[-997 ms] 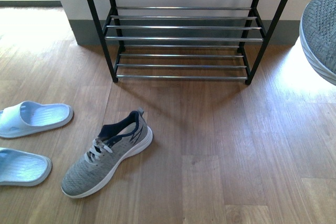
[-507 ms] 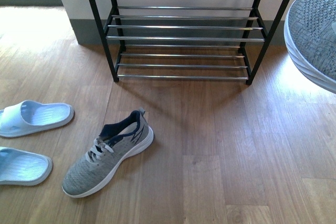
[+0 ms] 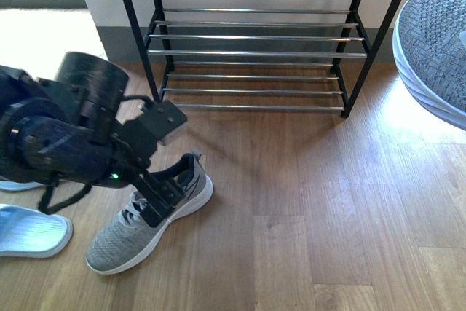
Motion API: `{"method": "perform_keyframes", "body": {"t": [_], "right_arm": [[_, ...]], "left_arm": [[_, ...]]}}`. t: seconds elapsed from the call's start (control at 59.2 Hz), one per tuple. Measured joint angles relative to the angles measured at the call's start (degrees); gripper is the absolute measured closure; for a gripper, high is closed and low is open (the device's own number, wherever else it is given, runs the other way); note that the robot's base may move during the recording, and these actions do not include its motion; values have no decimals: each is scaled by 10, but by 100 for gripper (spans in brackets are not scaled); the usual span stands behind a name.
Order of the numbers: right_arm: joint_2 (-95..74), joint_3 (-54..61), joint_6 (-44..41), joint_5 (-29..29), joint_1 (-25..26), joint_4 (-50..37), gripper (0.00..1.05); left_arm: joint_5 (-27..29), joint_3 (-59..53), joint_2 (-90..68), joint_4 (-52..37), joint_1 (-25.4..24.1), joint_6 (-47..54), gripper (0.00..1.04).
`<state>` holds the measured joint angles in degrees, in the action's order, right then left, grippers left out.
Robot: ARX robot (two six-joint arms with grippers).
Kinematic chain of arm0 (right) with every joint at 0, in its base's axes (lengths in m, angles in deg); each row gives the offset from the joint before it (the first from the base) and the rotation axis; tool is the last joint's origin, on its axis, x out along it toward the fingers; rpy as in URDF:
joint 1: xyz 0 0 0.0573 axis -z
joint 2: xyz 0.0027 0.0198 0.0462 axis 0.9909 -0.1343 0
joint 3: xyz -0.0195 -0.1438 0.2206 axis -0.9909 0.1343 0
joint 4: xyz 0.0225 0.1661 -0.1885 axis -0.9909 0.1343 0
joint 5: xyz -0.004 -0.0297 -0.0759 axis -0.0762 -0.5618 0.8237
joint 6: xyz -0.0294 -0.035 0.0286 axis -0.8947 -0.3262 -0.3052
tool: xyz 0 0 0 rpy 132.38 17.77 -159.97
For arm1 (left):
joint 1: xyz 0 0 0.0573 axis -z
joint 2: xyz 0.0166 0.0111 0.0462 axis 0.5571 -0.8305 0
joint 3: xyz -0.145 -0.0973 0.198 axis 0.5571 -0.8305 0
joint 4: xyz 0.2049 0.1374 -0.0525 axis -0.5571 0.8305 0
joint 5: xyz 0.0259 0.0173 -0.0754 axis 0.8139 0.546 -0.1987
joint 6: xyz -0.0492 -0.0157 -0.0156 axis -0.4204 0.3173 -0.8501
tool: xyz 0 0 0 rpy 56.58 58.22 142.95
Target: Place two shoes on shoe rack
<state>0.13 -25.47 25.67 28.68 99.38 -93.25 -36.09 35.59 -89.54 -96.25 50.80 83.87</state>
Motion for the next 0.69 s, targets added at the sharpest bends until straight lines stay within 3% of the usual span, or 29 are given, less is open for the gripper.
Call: {"method": "perform_keyframes", "body": {"t": [0.338,0.693], "right_arm": [[0,0,0,0,0,0,103],[0,0,0,0,0,0,103]], "left_arm": [[7,155,-154,48,21,-21,11],[11,238,-218,87,22,-26,66]]}}
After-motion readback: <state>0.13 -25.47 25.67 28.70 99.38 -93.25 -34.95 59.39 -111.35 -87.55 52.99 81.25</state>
